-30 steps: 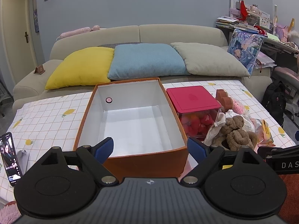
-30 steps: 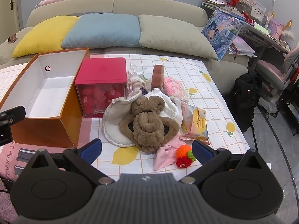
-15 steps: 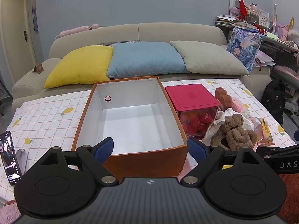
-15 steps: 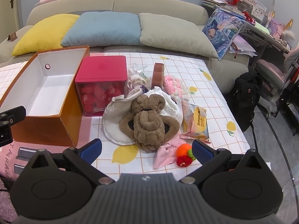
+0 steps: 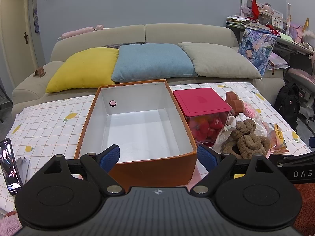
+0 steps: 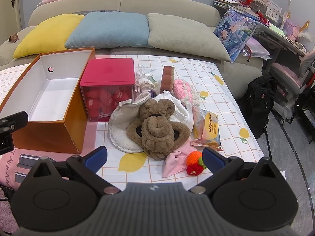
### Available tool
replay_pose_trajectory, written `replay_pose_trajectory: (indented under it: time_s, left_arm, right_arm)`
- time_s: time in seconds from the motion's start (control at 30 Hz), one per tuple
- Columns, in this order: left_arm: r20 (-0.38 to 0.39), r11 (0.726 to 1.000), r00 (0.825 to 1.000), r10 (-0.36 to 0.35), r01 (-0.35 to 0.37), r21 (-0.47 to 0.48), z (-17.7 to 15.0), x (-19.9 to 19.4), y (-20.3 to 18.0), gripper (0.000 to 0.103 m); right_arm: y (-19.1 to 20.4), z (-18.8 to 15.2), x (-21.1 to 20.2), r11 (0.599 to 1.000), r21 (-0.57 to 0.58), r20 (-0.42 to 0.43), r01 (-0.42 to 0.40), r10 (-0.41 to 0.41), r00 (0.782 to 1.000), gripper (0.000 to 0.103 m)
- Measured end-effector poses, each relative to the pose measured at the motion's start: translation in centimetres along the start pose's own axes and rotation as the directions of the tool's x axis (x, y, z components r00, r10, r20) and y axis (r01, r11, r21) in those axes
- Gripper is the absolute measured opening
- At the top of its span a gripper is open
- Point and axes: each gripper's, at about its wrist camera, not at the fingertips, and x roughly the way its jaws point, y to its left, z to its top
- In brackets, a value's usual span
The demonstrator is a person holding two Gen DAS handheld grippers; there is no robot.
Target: Organize soft objects
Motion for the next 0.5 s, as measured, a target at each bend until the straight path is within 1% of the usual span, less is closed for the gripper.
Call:
replay_pose_trajectory:
  time_s: [0.13,0.5]
  left_arm:
    - [-0.005,1.0,1.0,-0.004,0.004,0.004,0.06,-0.03,-0.01,0.101]
    - [-0.013,1.0,1.0,-0.011,0.011,0.003,0.1,0.06,0.08,0.101]
  right_arm:
    - [0.02,-0.01,0.02,1.0,-0.001,-0.001,0.0,0.0,1.0,0.1]
    - [-0.07,-0.26,0.33,1.0,-0.001,-0.01,-0.002,0.002,1.0,0.1]
